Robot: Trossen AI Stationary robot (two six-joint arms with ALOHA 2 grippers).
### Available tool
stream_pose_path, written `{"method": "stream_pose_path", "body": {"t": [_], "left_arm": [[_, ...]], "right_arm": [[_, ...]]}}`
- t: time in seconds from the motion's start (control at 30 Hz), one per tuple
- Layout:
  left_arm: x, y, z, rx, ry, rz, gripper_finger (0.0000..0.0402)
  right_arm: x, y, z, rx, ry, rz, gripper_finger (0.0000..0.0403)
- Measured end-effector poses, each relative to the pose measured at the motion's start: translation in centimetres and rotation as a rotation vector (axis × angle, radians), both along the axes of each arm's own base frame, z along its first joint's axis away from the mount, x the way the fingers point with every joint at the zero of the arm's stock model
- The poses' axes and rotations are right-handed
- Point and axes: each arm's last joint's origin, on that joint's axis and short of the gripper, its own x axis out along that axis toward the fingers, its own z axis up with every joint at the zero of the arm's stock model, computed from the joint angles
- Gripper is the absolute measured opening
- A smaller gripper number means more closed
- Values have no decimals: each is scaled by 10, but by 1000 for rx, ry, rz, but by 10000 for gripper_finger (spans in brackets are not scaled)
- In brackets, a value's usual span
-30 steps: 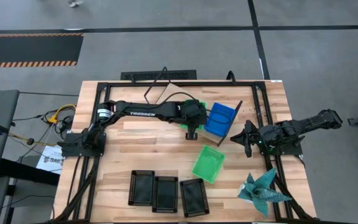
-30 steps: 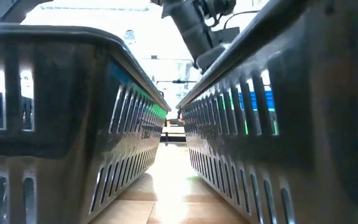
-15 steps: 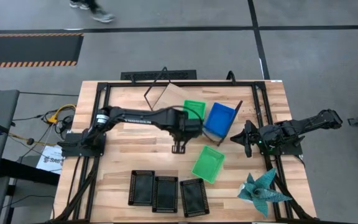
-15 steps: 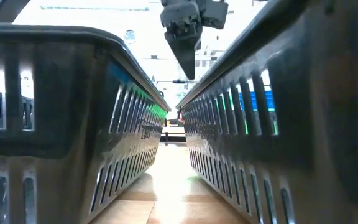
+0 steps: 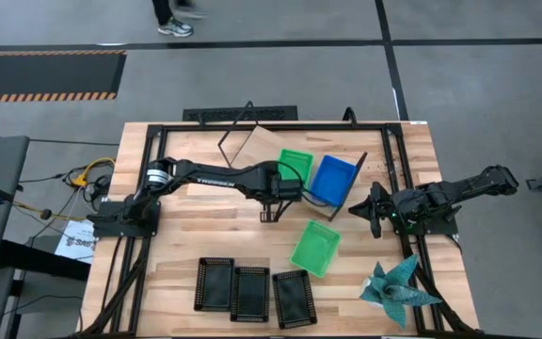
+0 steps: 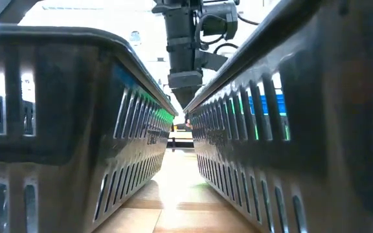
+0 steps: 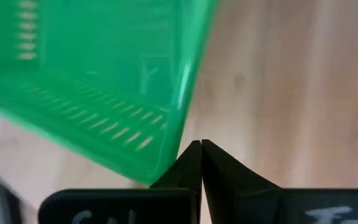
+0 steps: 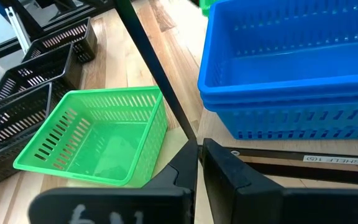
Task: Stack baskets on shelf by color
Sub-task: Adjust the green bins on the shelf, then stack the green bin on the green bin on the shelf
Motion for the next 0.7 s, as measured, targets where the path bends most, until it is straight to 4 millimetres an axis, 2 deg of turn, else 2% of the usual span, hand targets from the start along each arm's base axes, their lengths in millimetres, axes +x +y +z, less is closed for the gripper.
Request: {"method": "stream_pose_path", "body": {"t": [0.2,0.47,0.57,0.7], "left_arm": [[4,14,2,71,-41,4,0],[4,29,2,74,-51,41,0],[3,26,1,37,-51,55,0],[2,9,10,-7,-24,40,0]], "right_arm": [[0,0,0,0,0,0,50],[0,0,0,0,0,0,50],[0,0,0,-1,0,0,50],[0,0,0,-15,2,8,50]]}}
